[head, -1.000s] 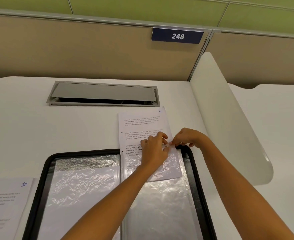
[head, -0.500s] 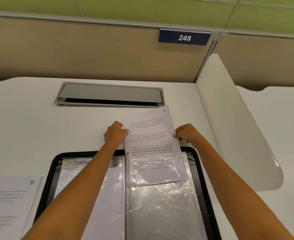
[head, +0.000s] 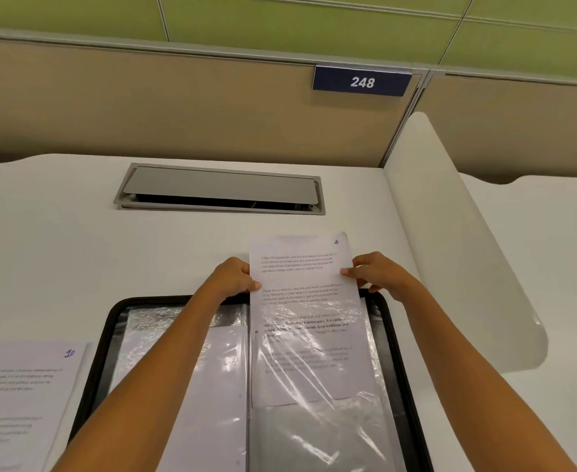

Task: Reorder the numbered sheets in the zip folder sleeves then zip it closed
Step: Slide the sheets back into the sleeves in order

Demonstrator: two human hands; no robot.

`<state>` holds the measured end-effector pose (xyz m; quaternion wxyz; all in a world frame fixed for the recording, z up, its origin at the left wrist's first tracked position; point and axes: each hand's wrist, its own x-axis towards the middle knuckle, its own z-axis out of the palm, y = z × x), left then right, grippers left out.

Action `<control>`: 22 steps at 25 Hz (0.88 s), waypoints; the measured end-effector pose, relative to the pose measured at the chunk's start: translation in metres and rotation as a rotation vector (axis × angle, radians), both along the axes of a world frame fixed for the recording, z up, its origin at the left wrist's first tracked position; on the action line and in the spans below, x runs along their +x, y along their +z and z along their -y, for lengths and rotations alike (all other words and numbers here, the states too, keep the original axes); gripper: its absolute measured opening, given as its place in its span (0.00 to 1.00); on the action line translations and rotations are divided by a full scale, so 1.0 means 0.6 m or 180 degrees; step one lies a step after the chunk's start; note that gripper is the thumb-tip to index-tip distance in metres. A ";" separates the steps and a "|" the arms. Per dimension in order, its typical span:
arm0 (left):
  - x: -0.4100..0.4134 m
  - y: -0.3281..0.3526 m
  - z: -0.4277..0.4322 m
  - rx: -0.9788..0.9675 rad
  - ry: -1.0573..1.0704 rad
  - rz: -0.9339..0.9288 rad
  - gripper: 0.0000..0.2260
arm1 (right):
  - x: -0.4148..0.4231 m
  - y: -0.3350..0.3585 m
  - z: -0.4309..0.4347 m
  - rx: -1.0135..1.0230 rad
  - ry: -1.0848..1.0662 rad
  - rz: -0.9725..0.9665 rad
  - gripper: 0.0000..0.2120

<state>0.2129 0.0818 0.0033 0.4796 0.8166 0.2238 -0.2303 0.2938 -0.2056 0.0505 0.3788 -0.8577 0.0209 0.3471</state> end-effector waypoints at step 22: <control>0.014 0.024 0.077 0.1178 -0.1628 0.0920 0.09 | 0.007 0.009 -0.007 -0.0431 0.0876 -0.0127 0.09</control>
